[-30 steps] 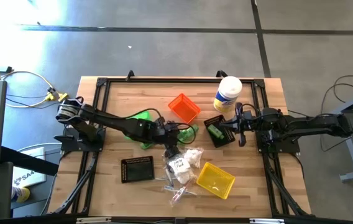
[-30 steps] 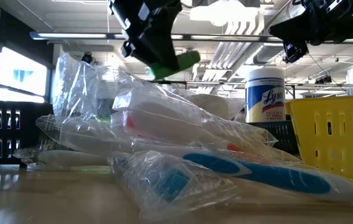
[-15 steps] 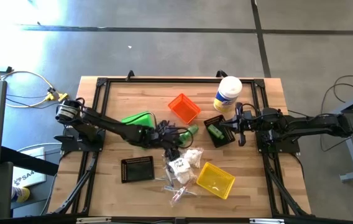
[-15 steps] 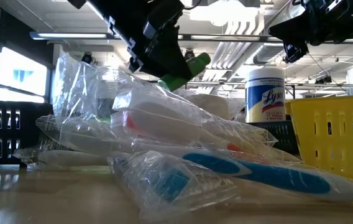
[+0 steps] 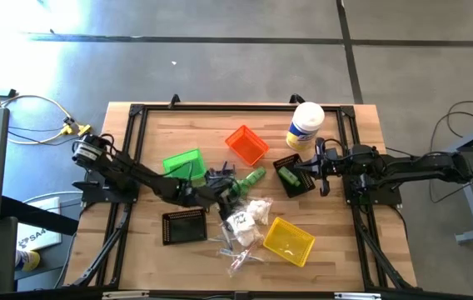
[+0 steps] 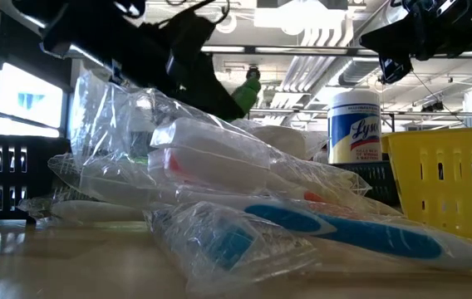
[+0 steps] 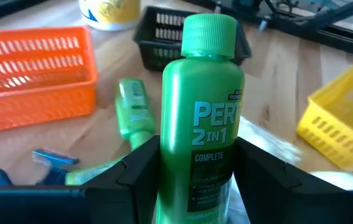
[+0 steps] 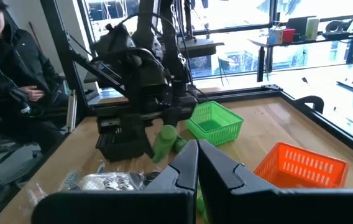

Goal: Pick & Place Travel size toiletries
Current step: Put the green shampoo into the top black bin

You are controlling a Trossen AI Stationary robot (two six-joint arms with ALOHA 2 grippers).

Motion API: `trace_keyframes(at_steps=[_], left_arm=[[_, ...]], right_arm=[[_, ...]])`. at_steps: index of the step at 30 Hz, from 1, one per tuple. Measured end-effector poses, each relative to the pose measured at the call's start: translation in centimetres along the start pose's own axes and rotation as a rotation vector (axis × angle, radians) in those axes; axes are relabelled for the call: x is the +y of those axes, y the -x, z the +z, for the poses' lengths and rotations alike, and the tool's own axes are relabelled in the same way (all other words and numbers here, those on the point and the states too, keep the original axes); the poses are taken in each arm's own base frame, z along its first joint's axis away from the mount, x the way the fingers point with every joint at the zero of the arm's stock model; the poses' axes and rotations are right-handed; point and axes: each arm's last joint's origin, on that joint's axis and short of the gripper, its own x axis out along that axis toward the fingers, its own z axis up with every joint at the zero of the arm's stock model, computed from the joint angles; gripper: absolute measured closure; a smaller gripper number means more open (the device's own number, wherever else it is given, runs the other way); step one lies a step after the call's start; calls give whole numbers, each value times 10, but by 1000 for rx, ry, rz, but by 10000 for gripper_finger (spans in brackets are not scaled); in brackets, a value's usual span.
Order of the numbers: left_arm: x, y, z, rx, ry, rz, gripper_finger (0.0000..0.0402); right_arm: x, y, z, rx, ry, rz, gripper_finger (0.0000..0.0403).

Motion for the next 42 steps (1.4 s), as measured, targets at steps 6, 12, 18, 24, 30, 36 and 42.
trace_keyframes(at_steps=[6, 12, 18, 24, 30, 36, 42], left_arm=[[20, 8, 34, -73, -61, -79, 227], [38, 20, 68, -128, -84, -252, 227], [54, 21, 79, -119, -70, -328, 227], [65, 17, 84, -127, -11, -322, 227], [65, 18, 86, -143, -19, -328, 227], [65, 18, 86, -146, -23, -329, 227], [65, 18, 86, -147, -27, -326, 227]], right_arm=[[0, -3, 0, -5, -28, 3, 400], [2, -13, 5, -69, -48, 69, 400], [2, -28, 6, -129, -38, 94, 400], [0, -47, -6, -100, -67, 90, 400], [-3, -59, -12, -123, -122, 15, 395], [-5, -69, -19, -101, -133, -9, 325], [-5, -86, -18, -111, -162, -8, 221]])
